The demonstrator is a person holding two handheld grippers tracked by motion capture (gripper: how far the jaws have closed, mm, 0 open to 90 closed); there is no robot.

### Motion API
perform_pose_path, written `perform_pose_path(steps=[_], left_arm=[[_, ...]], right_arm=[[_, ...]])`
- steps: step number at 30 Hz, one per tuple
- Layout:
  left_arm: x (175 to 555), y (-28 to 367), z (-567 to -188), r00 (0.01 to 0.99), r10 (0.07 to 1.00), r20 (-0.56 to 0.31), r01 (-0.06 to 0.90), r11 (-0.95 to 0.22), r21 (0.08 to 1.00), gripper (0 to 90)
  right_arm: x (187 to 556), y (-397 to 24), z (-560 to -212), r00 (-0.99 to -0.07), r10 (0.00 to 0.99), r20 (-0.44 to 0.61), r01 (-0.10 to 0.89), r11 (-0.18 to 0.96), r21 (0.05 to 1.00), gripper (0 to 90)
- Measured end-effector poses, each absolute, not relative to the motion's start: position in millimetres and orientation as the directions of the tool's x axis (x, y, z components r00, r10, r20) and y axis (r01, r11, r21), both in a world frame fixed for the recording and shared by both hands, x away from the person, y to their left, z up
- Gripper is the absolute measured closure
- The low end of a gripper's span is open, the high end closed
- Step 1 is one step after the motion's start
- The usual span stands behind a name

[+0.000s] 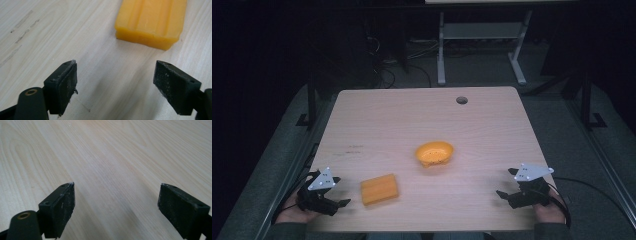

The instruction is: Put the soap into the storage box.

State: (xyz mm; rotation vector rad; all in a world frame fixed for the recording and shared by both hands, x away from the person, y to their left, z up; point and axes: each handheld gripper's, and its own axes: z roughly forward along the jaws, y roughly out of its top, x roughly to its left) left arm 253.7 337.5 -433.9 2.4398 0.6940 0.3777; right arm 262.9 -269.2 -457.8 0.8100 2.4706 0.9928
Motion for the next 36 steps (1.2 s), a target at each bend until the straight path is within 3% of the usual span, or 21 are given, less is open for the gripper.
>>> perform_pose_path(steps=[12, 36], left_arm=[[254, 330, -418, 0.814, 0.565, 0.136, 0.354, -0.668, 0.655, 16.9], [267, 291, -409, 0.888, 0.45, 0.098, 0.306, -0.735, 0.605, 17.8]], right_arm=[[265, -272, -459, -0.766, 0.633, -0.115, 0.381, 0.591, 0.711, 13.7], [271, -274, -462, -0.762, 0.639, -0.104, 0.398, 0.589, 0.703, 13.7]])
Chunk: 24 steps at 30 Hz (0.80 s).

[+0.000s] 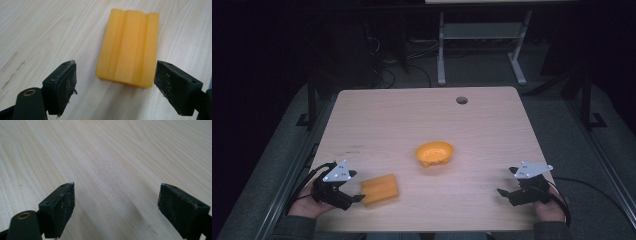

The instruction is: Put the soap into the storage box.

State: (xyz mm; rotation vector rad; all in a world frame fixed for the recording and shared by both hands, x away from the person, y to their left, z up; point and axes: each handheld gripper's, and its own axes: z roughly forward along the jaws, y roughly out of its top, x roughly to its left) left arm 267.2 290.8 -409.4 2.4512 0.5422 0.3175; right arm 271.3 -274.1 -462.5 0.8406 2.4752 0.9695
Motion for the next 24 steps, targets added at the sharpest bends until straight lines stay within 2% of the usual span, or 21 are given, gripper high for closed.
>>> perform_pose_path(steps=[14, 19, 24], left_arm=[[271, 278, -405, 0.902, 0.416, 0.117, 0.279, -0.768, 0.576, 17.2], [274, 270, -405, 0.923, 0.369, 0.112, 0.254, -0.8, 0.543, 20.4], [282, 262, -405, 0.932, 0.351, 0.086, 0.253, -0.804, 0.539, 18.4]], right_arm=[[272, -274, -463, -0.761, 0.642, -0.093, 0.406, 0.583, 0.704, 13.7], [271, -274, -463, -0.763, 0.639, -0.097, 0.403, 0.587, 0.702, 13.7], [271, -272, -464, -0.766, 0.635, -0.094, 0.405, 0.592, 0.697, 13.7]])
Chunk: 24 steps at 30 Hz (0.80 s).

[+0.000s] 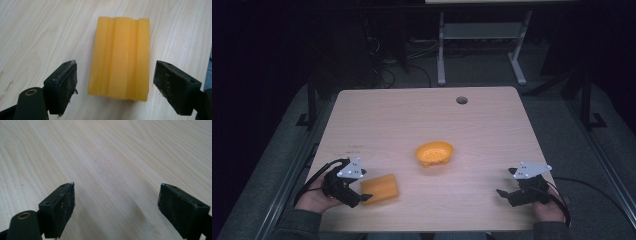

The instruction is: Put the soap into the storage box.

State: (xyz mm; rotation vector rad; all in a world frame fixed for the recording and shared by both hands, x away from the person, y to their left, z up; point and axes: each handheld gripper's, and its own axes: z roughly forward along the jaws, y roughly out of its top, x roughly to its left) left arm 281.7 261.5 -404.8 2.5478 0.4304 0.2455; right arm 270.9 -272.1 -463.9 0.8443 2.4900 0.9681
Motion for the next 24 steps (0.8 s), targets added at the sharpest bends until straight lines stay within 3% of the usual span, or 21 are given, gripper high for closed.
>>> perform_pose_path(steps=[6, 24], left_arm=[[291, 246, -410, 0.941, 0.327, 0.084, 0.249, -0.841, 0.479, 18.0], [291, 225, -424, 0.947, 0.311, 0.087, 0.242, -0.862, 0.446, 17.1]], right_arm=[[271, -273, -464, -0.767, 0.636, -0.09, 0.403, 0.585, 0.704, 13.7], [271, -272, -464, -0.772, 0.629, -0.085, 0.401, 0.588, 0.702, 13.7]])
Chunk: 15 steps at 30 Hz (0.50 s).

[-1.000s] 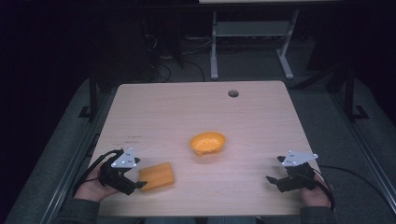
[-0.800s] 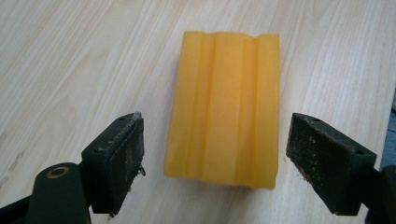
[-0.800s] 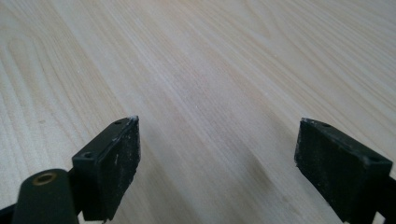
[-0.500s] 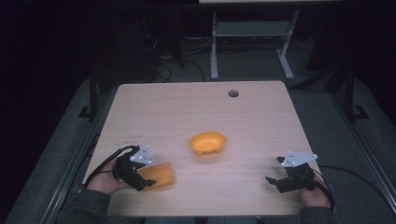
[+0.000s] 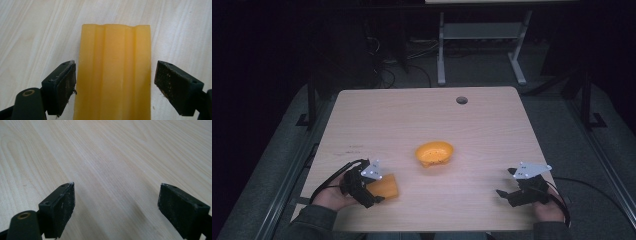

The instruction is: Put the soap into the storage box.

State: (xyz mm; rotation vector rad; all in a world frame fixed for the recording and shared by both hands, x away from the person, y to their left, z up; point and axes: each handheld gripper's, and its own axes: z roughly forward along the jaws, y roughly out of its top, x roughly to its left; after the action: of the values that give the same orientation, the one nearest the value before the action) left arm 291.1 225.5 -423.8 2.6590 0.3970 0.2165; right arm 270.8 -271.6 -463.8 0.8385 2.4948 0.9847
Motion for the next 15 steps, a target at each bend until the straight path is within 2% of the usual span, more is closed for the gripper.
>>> perform_pose_path(steps=[15], left_arm=[[296, 226, -438, 0.942, 0.331, 0.055, 0.276, -0.859, 0.432, 16.0]], right_arm=[[271, -271, -464, -0.775, 0.626, -0.085, 0.403, 0.594, 0.696, 13.7]])
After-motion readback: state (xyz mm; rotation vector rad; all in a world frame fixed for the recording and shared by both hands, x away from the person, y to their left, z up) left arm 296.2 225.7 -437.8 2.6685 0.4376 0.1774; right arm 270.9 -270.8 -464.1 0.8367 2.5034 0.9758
